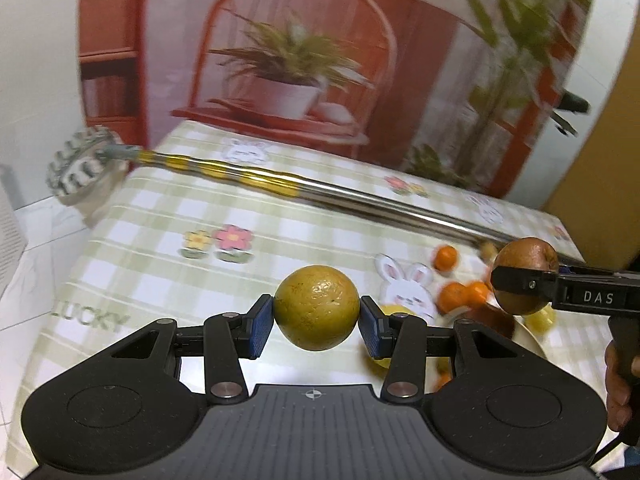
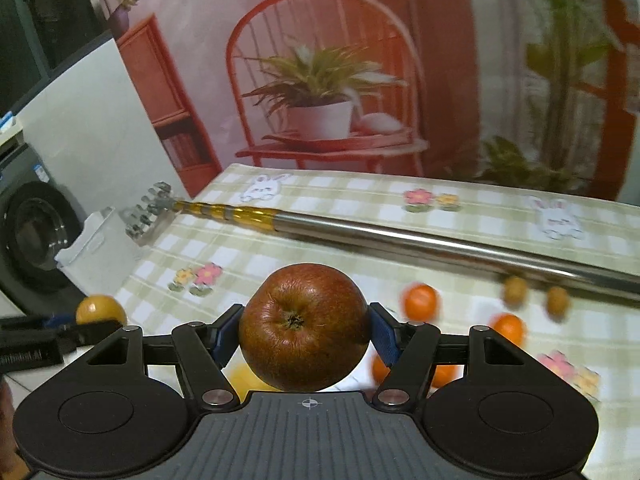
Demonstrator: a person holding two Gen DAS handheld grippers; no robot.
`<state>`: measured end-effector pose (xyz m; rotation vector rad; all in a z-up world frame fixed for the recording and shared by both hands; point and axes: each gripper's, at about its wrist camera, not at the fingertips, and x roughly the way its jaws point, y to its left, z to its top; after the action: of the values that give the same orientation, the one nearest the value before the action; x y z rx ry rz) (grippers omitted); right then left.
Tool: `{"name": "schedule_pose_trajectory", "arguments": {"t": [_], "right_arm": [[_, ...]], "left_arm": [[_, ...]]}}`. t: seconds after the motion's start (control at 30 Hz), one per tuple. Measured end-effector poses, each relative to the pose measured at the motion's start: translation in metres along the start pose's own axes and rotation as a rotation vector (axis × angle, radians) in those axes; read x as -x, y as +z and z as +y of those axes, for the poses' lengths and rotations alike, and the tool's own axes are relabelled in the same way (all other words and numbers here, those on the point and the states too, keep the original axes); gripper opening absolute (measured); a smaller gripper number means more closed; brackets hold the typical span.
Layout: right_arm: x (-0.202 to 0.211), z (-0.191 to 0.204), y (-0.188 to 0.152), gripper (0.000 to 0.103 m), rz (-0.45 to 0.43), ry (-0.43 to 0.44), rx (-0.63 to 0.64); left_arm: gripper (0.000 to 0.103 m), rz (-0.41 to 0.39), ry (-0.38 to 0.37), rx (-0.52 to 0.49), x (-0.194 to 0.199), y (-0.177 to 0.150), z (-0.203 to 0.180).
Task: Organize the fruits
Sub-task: 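Carry the orange over the plate with left while right lowers the apple onto it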
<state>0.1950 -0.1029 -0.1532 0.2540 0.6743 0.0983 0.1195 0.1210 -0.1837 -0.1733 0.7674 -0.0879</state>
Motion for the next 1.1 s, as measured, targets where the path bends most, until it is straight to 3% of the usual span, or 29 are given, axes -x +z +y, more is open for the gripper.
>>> {"name": "schedule_pose_trajectory", "arguments": {"t": [0.4,0.7,1.1], "right_arm": [[0.068,-0.068,-0.062,0.062,-0.060,-0.085,-0.136],[0.075,-0.098,-0.083,0.062,-0.090,-0.114,-0.190],[0.072,-0.107,-0.095,0.062,-0.104,-0.107,-0.181]], "left_arm": [[0.048,0.086,-0.134,-0.141,-0.017,-0.030,-0.068],[0.048,0.170,-0.191,-0.208,-0.036,-0.051,-0.097],[0.048,0.253,-0.166,-0.267,-0.057,-0.067,-0.112]]}}
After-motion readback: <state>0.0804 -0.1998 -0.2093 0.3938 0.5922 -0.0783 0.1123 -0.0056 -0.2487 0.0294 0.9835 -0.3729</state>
